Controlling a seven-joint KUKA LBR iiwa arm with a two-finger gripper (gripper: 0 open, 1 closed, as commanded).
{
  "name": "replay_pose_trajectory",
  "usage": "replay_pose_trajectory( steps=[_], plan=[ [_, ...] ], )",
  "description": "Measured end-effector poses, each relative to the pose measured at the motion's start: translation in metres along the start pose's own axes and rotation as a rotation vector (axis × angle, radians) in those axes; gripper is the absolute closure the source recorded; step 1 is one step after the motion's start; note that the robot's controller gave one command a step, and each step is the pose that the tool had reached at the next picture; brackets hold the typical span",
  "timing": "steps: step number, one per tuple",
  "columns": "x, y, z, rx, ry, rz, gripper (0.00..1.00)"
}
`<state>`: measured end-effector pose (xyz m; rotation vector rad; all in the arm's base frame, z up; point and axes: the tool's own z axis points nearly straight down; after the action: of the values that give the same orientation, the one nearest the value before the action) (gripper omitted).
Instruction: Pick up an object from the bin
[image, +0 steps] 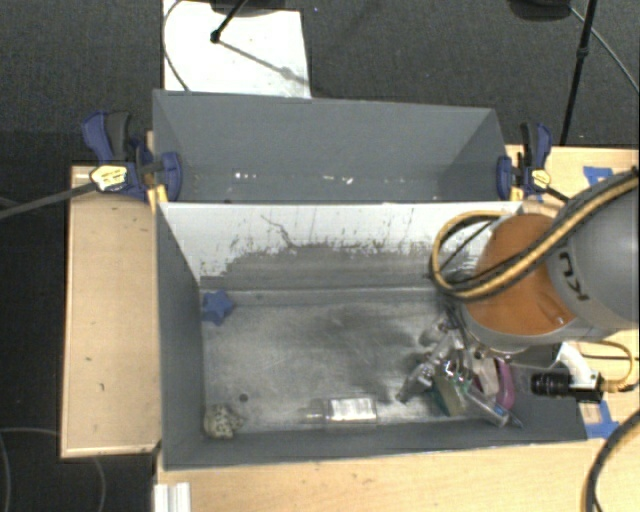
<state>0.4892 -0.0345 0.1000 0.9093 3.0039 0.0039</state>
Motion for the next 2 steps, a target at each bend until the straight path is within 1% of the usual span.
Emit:
replay_pose_trajectory(
  steps=[1,2],
  plan=[
    [-0.036,-0.049,0.026,-0.01,0.01,0.449,0.0],
    [-0.017,-0.037,0.026,-0.009,-0.008,0.734,0.0]
  ],
)
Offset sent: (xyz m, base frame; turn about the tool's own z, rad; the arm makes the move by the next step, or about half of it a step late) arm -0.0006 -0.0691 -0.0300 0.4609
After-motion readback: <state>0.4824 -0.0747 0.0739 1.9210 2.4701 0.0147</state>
